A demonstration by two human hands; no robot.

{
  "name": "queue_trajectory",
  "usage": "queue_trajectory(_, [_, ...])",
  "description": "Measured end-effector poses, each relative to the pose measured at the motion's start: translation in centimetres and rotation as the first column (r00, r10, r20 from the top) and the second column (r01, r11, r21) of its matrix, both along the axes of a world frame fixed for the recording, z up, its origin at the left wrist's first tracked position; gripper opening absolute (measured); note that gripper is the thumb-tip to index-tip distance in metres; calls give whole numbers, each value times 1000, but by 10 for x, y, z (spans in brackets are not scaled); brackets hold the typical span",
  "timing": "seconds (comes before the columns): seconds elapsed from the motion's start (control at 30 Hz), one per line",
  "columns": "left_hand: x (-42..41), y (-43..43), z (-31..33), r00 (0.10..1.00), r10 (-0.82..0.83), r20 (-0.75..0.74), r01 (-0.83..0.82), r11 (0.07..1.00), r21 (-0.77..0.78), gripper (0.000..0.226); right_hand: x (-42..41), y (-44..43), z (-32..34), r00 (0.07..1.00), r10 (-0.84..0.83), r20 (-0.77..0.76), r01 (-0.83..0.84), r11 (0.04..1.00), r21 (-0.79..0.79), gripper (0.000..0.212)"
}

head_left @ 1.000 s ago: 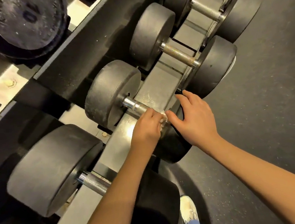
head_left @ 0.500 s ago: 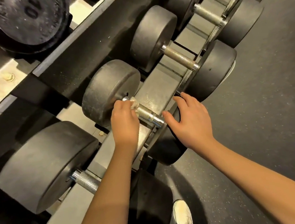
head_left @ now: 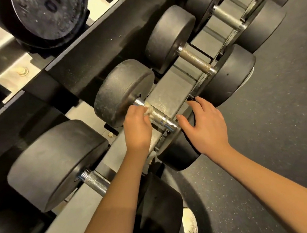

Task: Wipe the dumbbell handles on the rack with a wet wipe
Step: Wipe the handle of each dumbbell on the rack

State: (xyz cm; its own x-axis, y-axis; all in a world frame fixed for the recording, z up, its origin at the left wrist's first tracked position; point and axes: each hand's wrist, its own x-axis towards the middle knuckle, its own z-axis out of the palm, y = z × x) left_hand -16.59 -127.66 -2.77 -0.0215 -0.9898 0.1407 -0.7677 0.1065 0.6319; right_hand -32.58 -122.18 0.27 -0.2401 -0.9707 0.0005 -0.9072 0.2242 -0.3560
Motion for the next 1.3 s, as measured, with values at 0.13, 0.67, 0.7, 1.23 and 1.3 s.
queue_trajectory(0.13, [-13, 21, -9, 916, -383, 115, 369, 920, 130, 10, 0, -1, 0, 1000, -8, -4, 8, 1000, 2, 77])
queue_trajectory(0.67, [-18, -5, 10, 908, -275, 316, 274, 961, 47, 14, 1, 1, 3, 1000, -15, 18, 15, 1000, -13, 76])
queue_trajectory(0.7, [-13, -11, 12, 934, -175, 312, 180, 984, 14, 11, 2, 1, 4, 1000, -14, 20, 14, 1000, -11, 76])
queue_trajectory(1.23, [-19, -7, 13, 822, -417, 387, 419, 904, 84, 28, 7, 1, 9, 995, -59, 75, 57, 998, 40, 67])
queue_trajectory(1.3, [-19, -3, 10, 794, -450, 409, 458, 885, 84, 32, 7, 1, 9, 994, -65, 90, 61, 997, 43, 66])
